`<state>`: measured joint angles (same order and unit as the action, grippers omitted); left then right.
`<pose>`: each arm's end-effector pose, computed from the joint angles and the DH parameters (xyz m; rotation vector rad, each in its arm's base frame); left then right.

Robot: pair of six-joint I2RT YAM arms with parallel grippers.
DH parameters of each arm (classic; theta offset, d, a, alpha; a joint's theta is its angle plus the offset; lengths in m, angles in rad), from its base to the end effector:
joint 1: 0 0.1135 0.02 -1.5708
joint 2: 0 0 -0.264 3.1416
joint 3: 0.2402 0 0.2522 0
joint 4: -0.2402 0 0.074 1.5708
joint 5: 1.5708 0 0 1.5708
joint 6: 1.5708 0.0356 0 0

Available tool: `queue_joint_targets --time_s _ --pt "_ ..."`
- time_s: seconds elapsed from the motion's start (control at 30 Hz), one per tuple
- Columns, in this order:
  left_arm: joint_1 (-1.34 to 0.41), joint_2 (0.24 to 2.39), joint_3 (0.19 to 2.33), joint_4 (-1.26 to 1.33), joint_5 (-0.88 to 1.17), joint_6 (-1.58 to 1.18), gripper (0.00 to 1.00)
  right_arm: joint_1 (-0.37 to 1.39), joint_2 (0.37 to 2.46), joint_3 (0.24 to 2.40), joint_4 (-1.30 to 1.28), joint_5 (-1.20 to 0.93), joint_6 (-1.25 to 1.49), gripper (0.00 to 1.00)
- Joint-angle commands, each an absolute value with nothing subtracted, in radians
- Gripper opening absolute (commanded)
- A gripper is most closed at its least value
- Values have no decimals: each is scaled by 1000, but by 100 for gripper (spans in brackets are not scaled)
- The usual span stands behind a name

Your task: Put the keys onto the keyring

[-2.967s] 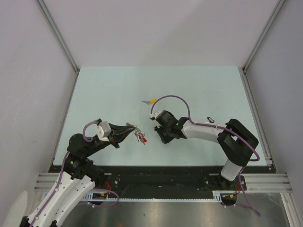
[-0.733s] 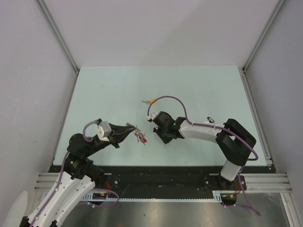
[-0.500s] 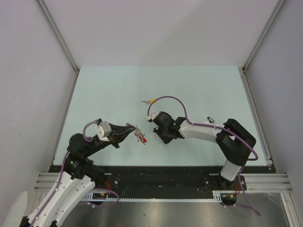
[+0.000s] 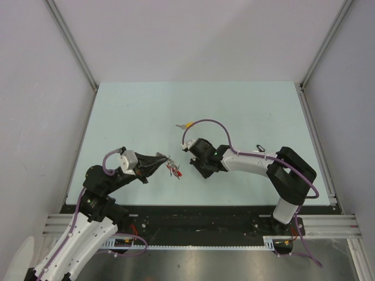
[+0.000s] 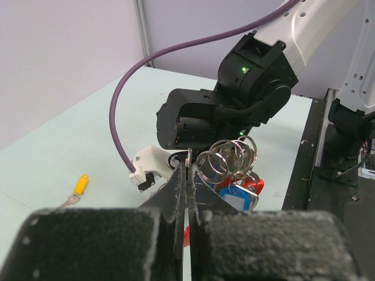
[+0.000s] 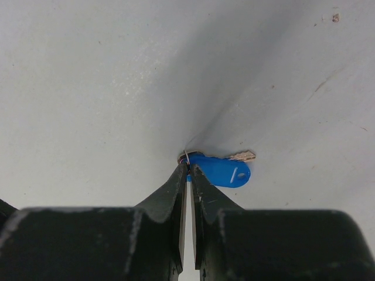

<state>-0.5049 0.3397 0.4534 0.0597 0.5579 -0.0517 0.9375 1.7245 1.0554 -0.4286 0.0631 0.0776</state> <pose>0.0874 -0.0698 0.3068 0.7795 1.2567 -0.8432 0.2028 0.2725 0.1720 -1.1018 2.4518 0.2408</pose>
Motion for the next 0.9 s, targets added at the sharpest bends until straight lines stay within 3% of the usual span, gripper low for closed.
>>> queue_joint_targets --time_s 0.0,0.17,0.3,0.5,0.87 --pt "-494 336 462 95 574 -64 0 934 1736 1086 -419 63 74 10" --pt "-494 334 462 94 572 -64 0 937 1737 1086 -416 63 72 8" --pt "-495 333 462 94 574 -64 0 936 1726 1086 -416 58 67 0" --pt "-494 342 460 103 589 -67 0 939 1671 1086 -423 77 52 0" --pt "-494 448 480 193 753 -43 0 948 1346 1040 -365 132 -101 0"
